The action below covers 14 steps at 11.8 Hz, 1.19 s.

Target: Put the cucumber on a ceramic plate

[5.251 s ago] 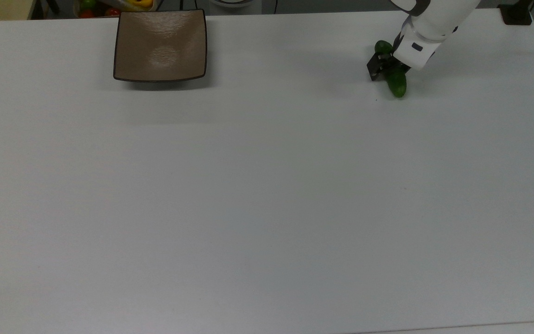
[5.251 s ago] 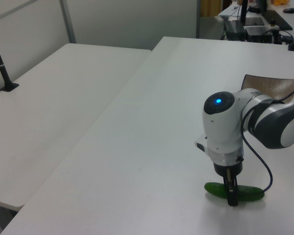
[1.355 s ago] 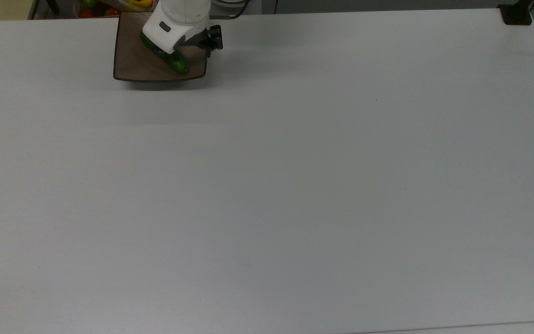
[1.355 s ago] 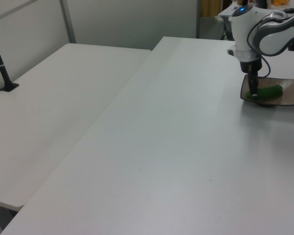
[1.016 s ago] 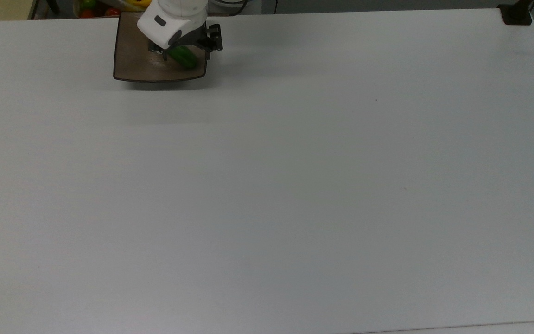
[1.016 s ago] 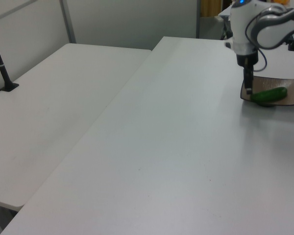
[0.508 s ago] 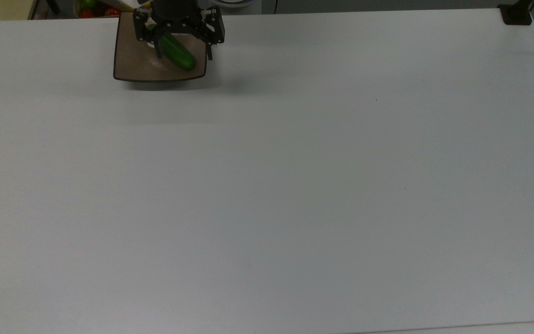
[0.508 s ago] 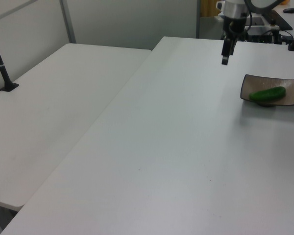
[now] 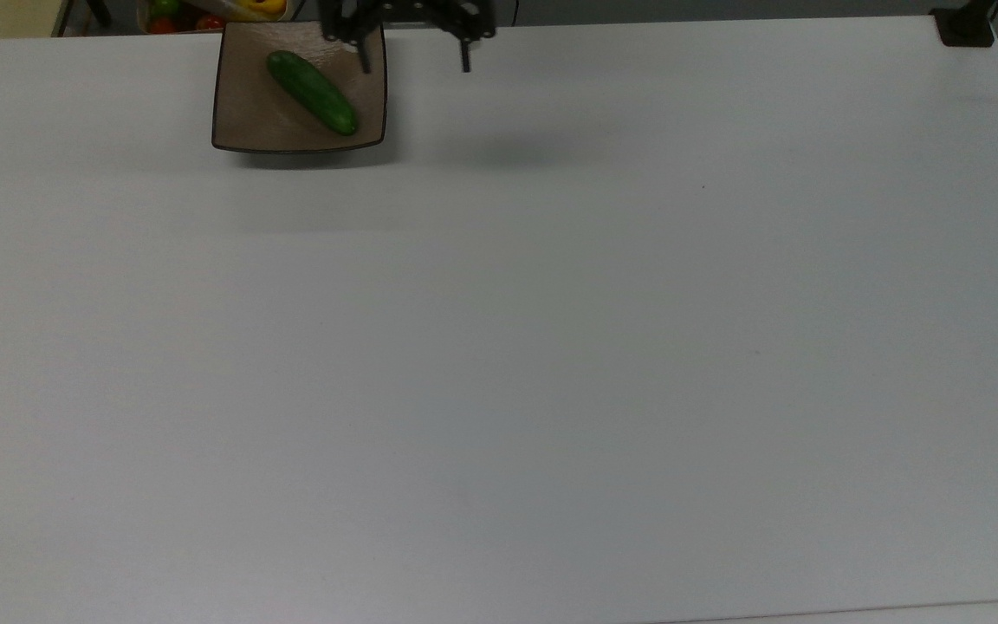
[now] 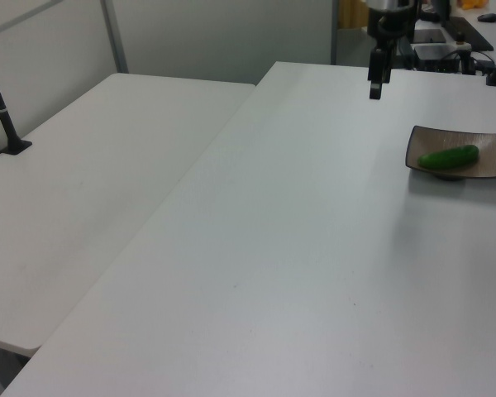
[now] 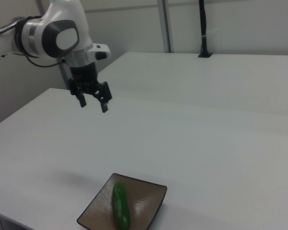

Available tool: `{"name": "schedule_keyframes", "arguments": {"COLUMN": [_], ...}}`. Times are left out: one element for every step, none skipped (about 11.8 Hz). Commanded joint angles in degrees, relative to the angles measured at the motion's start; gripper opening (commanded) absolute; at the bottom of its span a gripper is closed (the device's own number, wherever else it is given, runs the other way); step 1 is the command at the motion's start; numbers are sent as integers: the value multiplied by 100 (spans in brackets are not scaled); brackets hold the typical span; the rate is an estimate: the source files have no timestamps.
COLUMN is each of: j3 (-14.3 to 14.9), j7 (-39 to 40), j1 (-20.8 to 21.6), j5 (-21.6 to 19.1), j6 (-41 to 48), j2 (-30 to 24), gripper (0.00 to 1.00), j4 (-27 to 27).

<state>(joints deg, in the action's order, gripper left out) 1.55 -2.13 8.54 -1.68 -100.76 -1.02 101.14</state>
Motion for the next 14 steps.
{"name": "schedule_keyframes", "arguments": {"j3": [-550,-560,-551,-542,-533,-533,-533,-533,-533,-533,-533,-533,-533,-533], "j7": [-366,-341,-332,-314,-314,-323,-340,-340,-358,-358,-323,-323,-340,-340], "j1": [-98,-98,-124,-177,-195,-195,-186,-186,-195,-204,-212,-221,-221,-230], "j5": [-78,9,27,140,315,343,352,352,352,352,352,352,352,352], "j6": [127,22,-353,-479,-428,-410,-418,-401,-401,-401,-383,-366,-366,-348], "j2": [251,269,269,261,243,217,234,234,225,225,225,225,225,208], "gripper": [100,100,100,100,100,100,100,100,100,100,100,100,100,100], "j4": [-164,-173,-173,-173,-182,-156,-112,-103,-51,-50,-41,-41,-50,-41]}}
